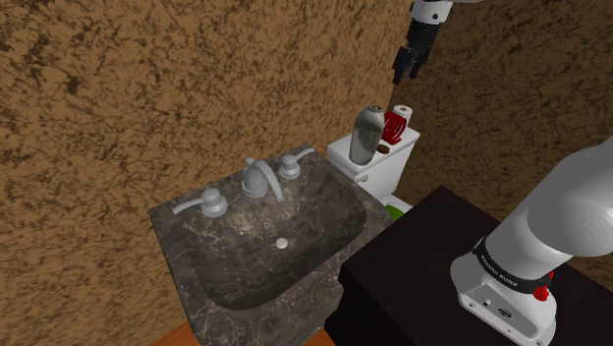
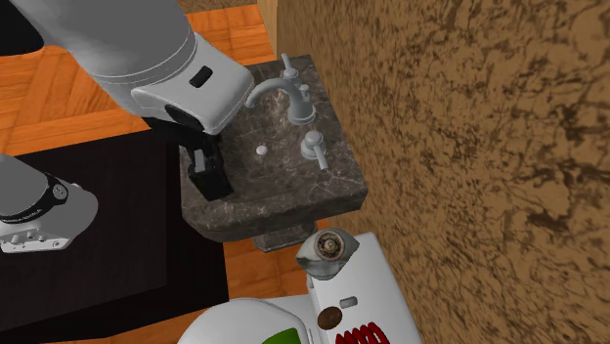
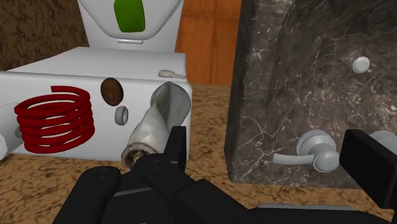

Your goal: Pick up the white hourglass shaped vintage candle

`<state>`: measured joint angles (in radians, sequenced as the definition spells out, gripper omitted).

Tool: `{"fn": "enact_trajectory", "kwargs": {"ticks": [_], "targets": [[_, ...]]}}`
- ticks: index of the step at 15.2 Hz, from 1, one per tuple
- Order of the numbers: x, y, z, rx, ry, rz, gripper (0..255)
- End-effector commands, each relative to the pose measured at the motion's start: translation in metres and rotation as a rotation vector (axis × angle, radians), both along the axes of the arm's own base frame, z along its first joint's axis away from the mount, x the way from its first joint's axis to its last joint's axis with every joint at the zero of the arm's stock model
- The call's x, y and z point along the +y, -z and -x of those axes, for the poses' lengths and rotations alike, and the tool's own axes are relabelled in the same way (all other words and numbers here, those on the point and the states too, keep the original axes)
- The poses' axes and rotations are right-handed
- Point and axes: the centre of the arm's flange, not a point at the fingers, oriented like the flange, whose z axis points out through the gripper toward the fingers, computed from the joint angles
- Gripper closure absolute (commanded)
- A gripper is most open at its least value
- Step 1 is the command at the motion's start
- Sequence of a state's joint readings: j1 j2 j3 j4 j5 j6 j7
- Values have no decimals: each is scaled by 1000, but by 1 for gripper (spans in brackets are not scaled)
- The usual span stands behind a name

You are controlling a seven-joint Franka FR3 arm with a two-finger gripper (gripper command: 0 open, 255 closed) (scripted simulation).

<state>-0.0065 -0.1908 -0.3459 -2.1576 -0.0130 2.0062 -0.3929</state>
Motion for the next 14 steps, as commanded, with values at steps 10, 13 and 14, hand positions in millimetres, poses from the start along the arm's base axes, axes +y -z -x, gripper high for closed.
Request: {"fn": "enact_trajectory", "kwargs": {"ticks": [10, 13, 14], "targets": [[-76, 100, -84, 48, 24, -55, 0], [-96, 130, -106, 62, 31, -70, 0], [-102, 140, -113, 66, 33, -75, 0]]}}
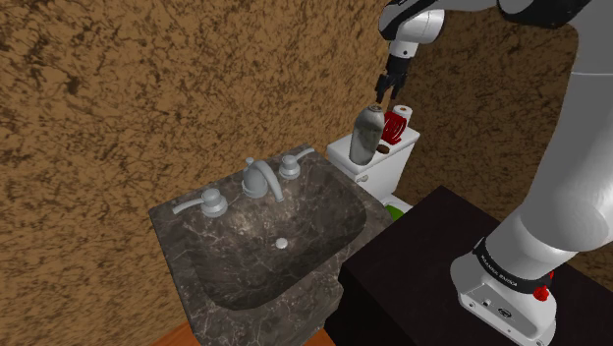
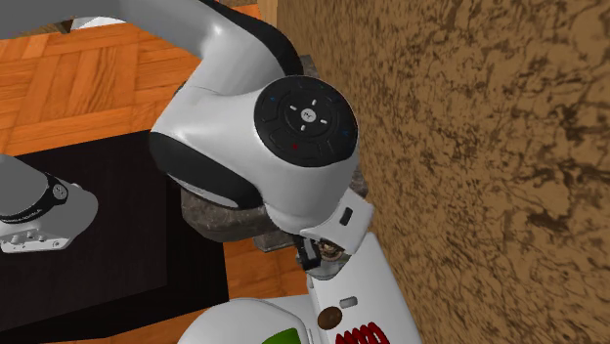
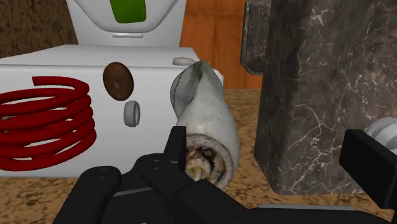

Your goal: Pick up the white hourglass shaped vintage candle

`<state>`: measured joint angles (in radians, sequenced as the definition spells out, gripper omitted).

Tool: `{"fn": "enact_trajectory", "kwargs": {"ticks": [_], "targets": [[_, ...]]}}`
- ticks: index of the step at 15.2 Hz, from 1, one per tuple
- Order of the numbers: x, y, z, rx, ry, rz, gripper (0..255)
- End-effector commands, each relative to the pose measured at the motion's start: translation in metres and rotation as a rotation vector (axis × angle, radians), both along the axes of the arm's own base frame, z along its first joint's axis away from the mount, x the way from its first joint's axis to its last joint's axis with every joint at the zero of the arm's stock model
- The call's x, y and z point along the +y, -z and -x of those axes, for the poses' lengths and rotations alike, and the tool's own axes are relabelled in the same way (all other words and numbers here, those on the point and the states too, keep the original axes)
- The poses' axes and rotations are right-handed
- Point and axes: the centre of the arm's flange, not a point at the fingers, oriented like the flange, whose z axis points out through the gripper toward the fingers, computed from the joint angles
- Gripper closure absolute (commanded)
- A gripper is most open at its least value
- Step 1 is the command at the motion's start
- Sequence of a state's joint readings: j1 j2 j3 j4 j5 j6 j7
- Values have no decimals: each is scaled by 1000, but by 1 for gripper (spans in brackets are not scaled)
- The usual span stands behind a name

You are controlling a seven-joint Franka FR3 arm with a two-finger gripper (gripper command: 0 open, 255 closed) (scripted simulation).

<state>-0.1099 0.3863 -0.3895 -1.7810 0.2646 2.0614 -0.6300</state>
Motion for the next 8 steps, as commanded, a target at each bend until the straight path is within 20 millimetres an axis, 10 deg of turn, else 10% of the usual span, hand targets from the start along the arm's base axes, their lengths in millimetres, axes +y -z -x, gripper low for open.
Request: {"fn": "enact_trajectory", "kwargs": {"ticks": [1, 8], "targets": [[-13, 20, -14, 9, 5, -11, 0], [-31, 69, -34, 21, 11, -25, 0]]}}
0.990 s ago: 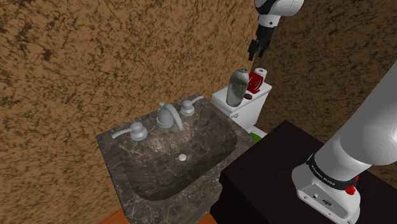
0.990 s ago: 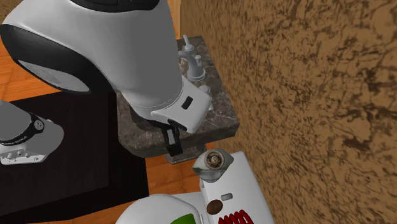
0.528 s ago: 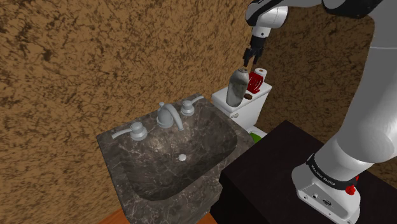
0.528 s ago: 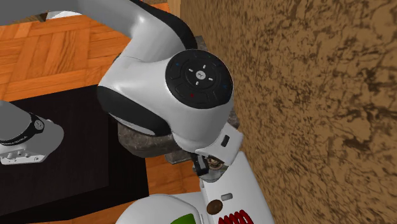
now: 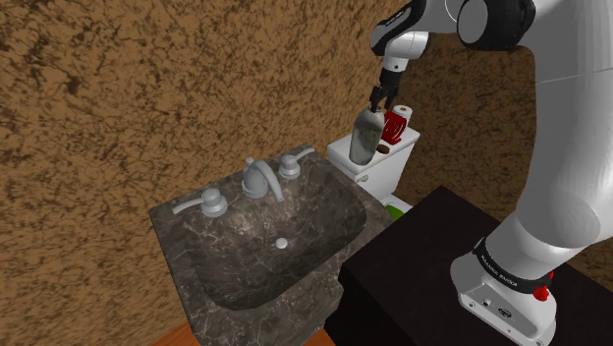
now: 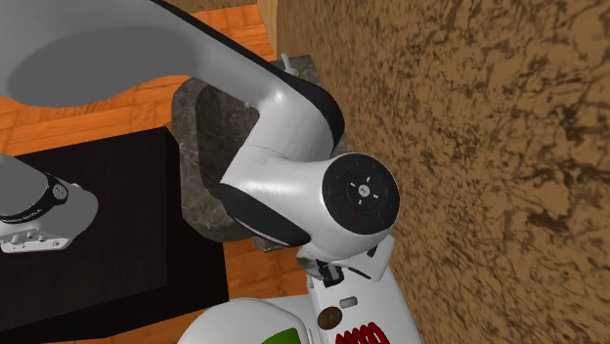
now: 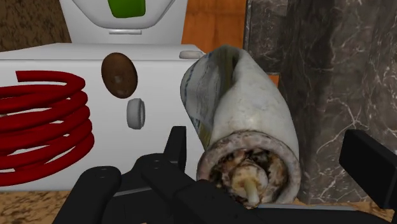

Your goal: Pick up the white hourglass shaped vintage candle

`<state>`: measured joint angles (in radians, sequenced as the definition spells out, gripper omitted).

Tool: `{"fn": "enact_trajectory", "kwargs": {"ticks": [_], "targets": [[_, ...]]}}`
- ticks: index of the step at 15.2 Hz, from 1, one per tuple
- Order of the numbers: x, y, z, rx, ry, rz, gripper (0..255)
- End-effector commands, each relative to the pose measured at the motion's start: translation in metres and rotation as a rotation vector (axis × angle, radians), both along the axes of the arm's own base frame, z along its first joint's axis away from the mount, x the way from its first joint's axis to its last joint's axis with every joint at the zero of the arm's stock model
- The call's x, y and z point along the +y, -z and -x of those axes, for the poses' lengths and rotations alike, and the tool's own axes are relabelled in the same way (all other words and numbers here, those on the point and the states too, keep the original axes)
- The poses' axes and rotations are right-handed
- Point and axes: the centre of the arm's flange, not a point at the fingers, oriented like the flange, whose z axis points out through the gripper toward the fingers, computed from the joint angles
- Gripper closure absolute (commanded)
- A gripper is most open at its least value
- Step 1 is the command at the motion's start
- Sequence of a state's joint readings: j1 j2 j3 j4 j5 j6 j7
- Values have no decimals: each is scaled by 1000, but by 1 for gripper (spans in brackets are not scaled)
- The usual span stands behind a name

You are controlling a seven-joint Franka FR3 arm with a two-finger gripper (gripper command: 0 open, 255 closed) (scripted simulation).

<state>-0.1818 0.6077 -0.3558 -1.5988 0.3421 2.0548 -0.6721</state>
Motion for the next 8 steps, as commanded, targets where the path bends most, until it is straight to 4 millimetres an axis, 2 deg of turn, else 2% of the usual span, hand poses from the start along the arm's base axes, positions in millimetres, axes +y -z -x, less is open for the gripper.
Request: {"fn": "enact_trajectory", "kwargs": {"ticks": [1, 5, 6, 8], "targets": [[-1, 11, 0, 0, 0, 0, 0], [-1, 25, 0, 0, 0, 0, 0], [-1, 25, 0, 0, 0, 0, 255], [-1, 26, 0, 0, 0, 0, 255]]}}
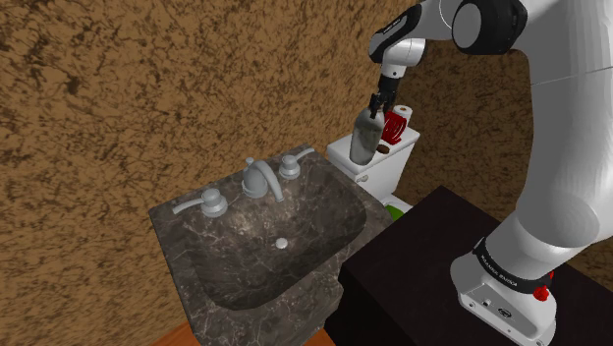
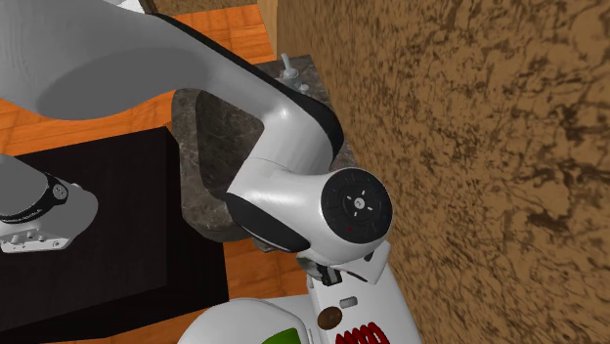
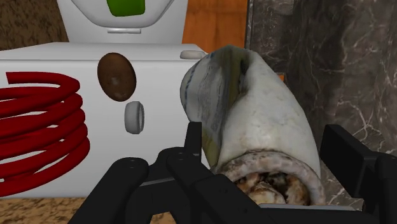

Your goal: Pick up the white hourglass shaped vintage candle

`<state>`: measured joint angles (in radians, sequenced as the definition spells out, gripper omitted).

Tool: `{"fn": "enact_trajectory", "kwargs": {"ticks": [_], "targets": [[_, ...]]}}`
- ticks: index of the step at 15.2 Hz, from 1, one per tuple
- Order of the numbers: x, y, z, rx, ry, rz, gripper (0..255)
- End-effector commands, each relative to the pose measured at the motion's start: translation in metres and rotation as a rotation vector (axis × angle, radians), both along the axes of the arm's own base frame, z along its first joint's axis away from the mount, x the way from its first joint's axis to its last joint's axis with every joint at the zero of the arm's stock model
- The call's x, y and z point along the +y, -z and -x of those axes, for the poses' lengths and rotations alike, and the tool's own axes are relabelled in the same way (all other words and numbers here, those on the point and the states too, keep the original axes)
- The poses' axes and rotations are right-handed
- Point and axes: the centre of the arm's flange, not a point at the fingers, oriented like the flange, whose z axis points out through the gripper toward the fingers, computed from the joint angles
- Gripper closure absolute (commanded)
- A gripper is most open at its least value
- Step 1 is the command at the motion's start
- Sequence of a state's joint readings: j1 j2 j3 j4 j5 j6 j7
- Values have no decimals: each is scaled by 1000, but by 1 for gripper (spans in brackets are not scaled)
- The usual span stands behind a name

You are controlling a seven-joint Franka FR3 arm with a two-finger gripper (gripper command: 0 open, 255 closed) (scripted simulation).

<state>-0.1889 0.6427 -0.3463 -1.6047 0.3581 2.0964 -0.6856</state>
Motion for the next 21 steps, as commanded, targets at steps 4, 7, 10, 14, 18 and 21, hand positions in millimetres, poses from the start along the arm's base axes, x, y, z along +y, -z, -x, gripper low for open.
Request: {"fn": "enact_trajectory", "kwargs": {"ticks": [4, 7, 10, 14, 18, 21], "targets": [[0, 2, 1, 3, 0, 0, 255], [0, 2, 1, 3, 0, 0, 255], [0, -14, 1, 3, 0, 0, 255], [0, -35, 1, 3, 0, 0, 255], [0, -56, 1, 3, 0, 0, 255], [0, -72, 1, 3, 0, 0, 255]]}}
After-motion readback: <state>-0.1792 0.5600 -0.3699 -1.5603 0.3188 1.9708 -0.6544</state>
